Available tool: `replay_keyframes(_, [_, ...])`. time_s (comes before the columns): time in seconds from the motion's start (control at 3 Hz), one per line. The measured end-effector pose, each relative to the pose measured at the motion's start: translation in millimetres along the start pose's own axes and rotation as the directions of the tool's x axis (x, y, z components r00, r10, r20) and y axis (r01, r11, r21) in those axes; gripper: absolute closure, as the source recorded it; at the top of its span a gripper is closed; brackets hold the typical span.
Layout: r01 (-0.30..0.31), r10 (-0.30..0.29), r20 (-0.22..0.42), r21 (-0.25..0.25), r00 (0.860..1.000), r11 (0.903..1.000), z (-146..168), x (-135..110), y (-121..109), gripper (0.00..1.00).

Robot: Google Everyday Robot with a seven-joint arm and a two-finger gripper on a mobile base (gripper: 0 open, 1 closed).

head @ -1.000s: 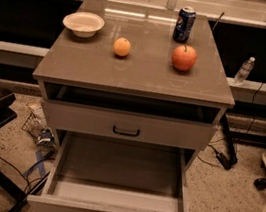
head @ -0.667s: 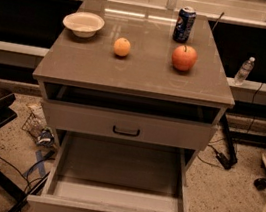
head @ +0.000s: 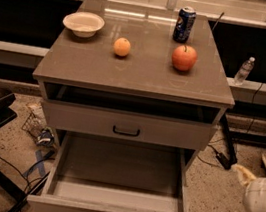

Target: Close middle drawer

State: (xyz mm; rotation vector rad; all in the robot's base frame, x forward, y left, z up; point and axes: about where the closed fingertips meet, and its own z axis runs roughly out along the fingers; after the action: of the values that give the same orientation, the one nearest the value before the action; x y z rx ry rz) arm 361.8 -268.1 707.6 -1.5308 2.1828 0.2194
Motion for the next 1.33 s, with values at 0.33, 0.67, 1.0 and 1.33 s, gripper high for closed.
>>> replay_keyframes(0.33, [-0.032,0.037,0.060,-0.085,0.998,0.9959,87,38,34,0.23])
replay_keyframes(0.67, [-0.050,0.066,0.099,-0.156,0.993,0.9865,144,60,64,0.45])
replay_keyframes(1.0, [-0.079,0.109,0.120,-0.232,0.987,0.9696,190,76,89,0.69])
replay_keyframes(1.33, [-0.087,0.122,0.126,-0.253,0.985,0.9636,200,78,96,0.99])
